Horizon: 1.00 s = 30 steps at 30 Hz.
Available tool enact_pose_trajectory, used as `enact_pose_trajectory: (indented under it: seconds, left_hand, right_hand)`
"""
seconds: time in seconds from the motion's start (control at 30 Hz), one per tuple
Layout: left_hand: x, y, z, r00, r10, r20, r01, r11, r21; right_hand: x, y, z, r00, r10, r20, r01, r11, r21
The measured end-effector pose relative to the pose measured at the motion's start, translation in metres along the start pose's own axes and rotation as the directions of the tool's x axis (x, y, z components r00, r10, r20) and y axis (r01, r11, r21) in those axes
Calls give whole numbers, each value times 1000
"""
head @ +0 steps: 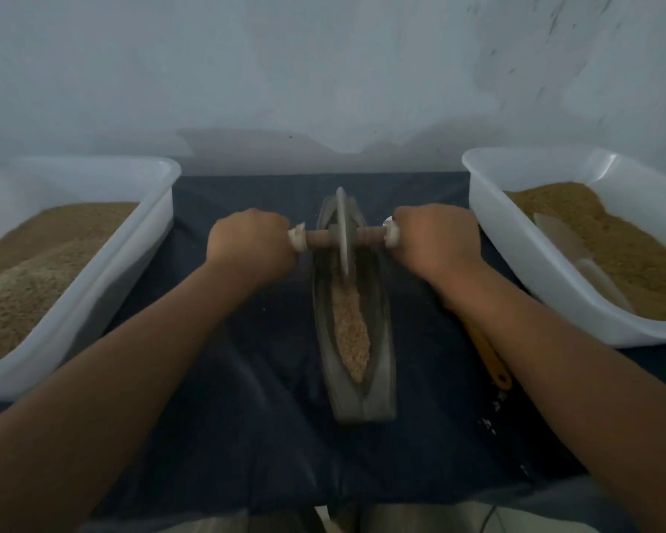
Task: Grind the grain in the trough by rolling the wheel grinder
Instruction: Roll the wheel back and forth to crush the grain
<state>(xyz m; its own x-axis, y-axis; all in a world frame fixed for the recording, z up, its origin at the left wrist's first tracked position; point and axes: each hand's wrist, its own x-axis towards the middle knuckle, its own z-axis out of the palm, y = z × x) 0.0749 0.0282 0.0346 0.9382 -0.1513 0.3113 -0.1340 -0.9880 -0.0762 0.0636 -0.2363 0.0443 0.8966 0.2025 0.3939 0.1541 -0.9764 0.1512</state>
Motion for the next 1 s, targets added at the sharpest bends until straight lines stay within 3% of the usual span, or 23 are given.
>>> enact_pose_trajectory:
  seconds: [0.13,0.27,0.33,0.47,0.6,0.7,0.87,0.93,1.0]
  left_hand:
    - [-30,-1,-7,998,57,-19,-56,998,43]
    - [-99,-9,-14,951,255,-175,-246,967,72]
    - [-106,-11,-9,953,239,-184,-231,971,65]
    - [-55,-4,2,992,97,-74,-93,994,51]
    - [0,6,-10,1000,-10,-2,10,1000,23]
    - [-24,5,-16,999,43,21,-44,998,51]
    - [-97,-7,-25,923,314,-220,-298,949,106]
    - [-95,-10,-16,921,311,-234,-307,950,56]
    - [-73,-10,-5,961,230,-152,-226,973,43]
  right_hand:
    - [-27,0,-5,999,-4,34,3,999,34]
    - [-100,3,-20,991,-82,-106,89,994,63]
    - [-110,7,-16,985,-112,-132,126,987,100]
    - [-51,3,1,989,-77,-127,77,997,-6]
    - [6,2,4,1000,9,17,-9,1000,-10]
    - [-23,1,2,1000,24,15,-25,999,48]
    - [-110,8,-17,995,-62,-81,70,991,110]
    - [-108,12,-13,990,-89,-107,99,991,93]
    - [-82,9,-4,992,-79,-96,85,995,56]
